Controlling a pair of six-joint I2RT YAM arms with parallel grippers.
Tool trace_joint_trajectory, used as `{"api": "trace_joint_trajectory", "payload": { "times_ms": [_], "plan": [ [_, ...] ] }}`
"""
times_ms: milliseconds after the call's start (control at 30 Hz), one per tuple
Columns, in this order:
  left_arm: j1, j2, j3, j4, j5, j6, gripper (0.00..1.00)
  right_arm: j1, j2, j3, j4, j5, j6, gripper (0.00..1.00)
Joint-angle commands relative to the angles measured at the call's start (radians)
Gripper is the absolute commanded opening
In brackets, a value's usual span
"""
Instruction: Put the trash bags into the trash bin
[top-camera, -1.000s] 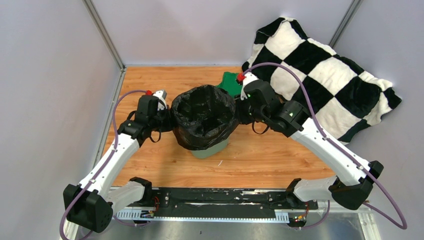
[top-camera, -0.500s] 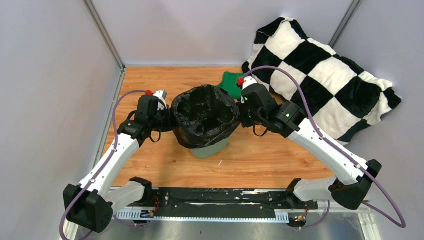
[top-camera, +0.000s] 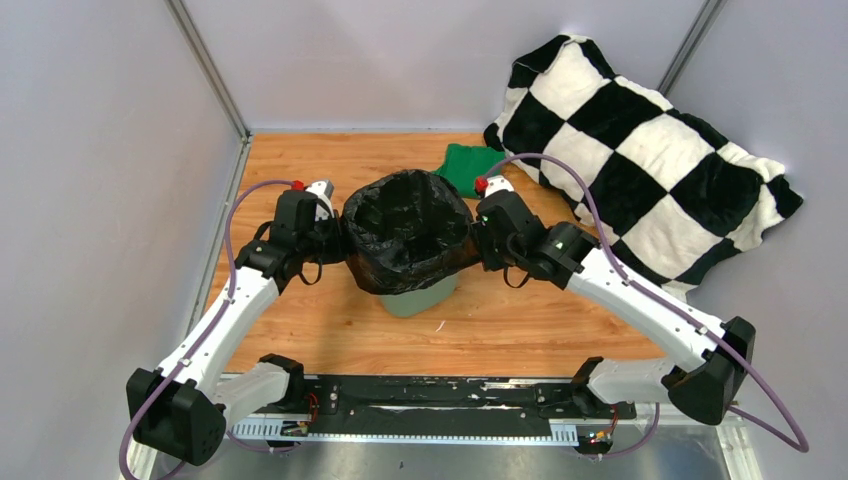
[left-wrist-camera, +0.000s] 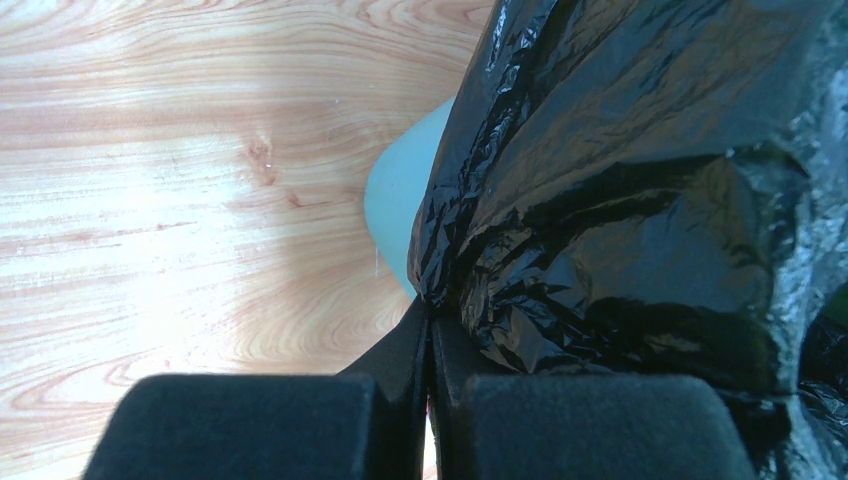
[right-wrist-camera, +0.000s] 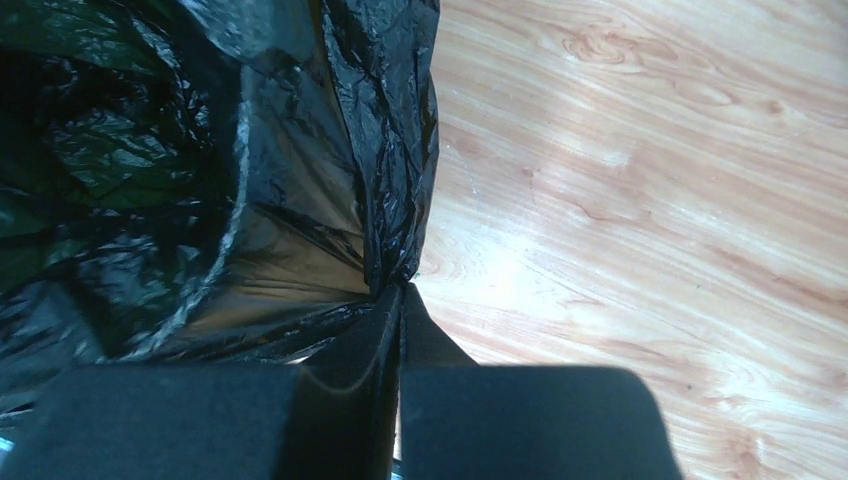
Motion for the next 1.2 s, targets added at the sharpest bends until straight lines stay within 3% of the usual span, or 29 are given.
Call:
{"api": "trace_joint_trajectory", "payload": {
  "times_ms": [0,533,833,1000,1167],
  "plan": [
    [-0.004,-0.008,0.003,0.013,-0.008,0.014,0.0,-0.014,-0.04,-0.11,0.128,-0.002,0.057,0.0],
    [0.001,0.01,-0.046,0.054,-0.102,0.01,0.0,-0.131,-0.034,-0.278,0.333,-0.091,0.105,0.0],
    [0.005,0.008,-0.059,0.057,-0.115,-0.002,0.0,-0.168,-0.046,-0.318,0.345,-0.137,0.109,0.01],
    [0.017,-0.033,-0.037,0.008,-0.108,0.004,0.01,-0.223,-0.125,-0.333,0.286,-0.159,0.125,0.19],
    [0.021,-0.046,-0.03,-0.005,-0.101,0.002,0.01,-0.291,-0.226,-0.375,0.328,-0.334,0.176,0.4]
  ]
}}
